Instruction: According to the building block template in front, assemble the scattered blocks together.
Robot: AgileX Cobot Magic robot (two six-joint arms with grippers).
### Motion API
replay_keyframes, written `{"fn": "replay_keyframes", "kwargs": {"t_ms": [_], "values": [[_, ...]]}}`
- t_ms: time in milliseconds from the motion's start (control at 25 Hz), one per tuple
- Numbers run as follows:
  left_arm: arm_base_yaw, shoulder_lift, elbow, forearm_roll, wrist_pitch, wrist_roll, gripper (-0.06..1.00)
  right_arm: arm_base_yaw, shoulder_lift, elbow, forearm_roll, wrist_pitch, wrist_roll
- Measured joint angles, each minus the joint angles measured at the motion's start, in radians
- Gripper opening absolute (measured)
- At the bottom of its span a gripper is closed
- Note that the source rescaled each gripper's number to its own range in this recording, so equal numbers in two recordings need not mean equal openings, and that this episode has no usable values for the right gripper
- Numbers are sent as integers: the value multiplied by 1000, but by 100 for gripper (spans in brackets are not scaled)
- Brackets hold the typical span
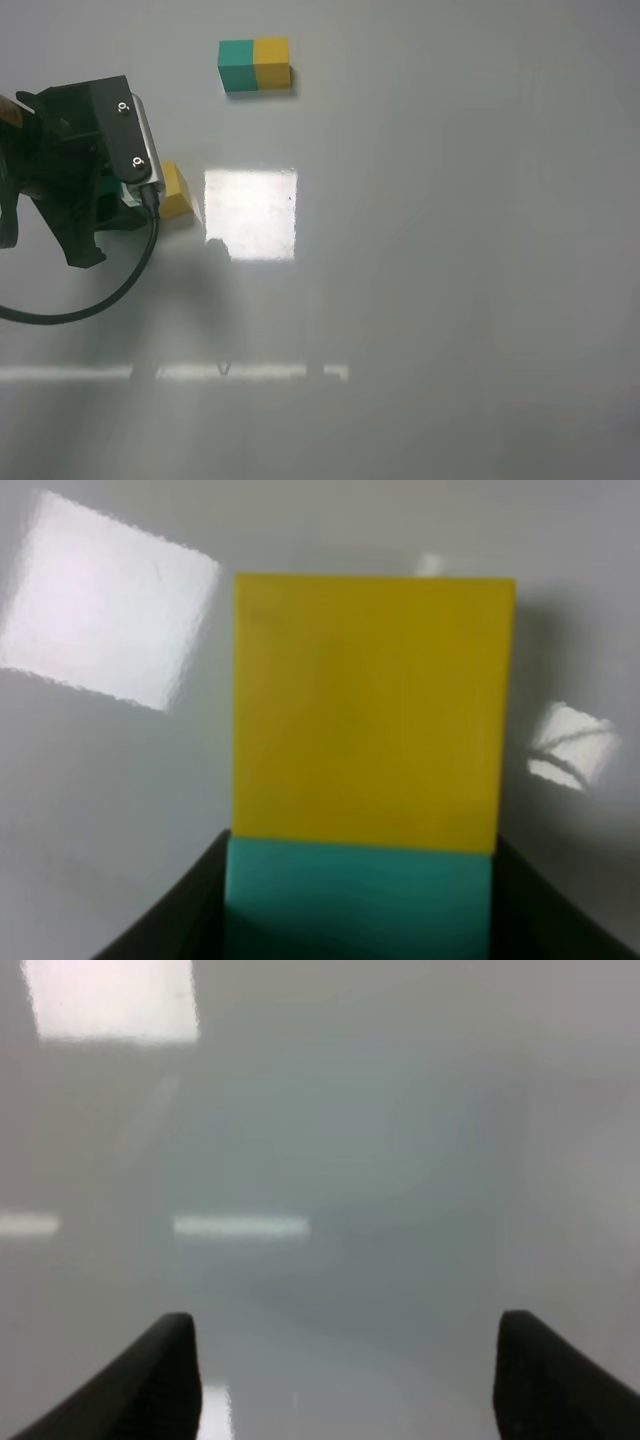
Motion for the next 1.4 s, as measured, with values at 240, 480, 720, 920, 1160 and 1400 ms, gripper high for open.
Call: {"fn": "replay_keyframes", "kwargs": {"t_ms": [240,480,720,920,1160,1400], "values": [[0,1,0,-3,1,5,3,0,0,0,0,0,0],[0,1,0,-6,5,5,3,0,0,0,0,0,0],[0,6,0,-6,34,3,71,0,0,0,0,0,0],[0,-17,0,-48,61,1,94,0,0,0,0,0,0],[-33,-77,-5,-81,62,1,96,0,0,0,0,0,0],[-34,-66,-11,-62,40,4,96,0,0,0,0,0,0]]}}
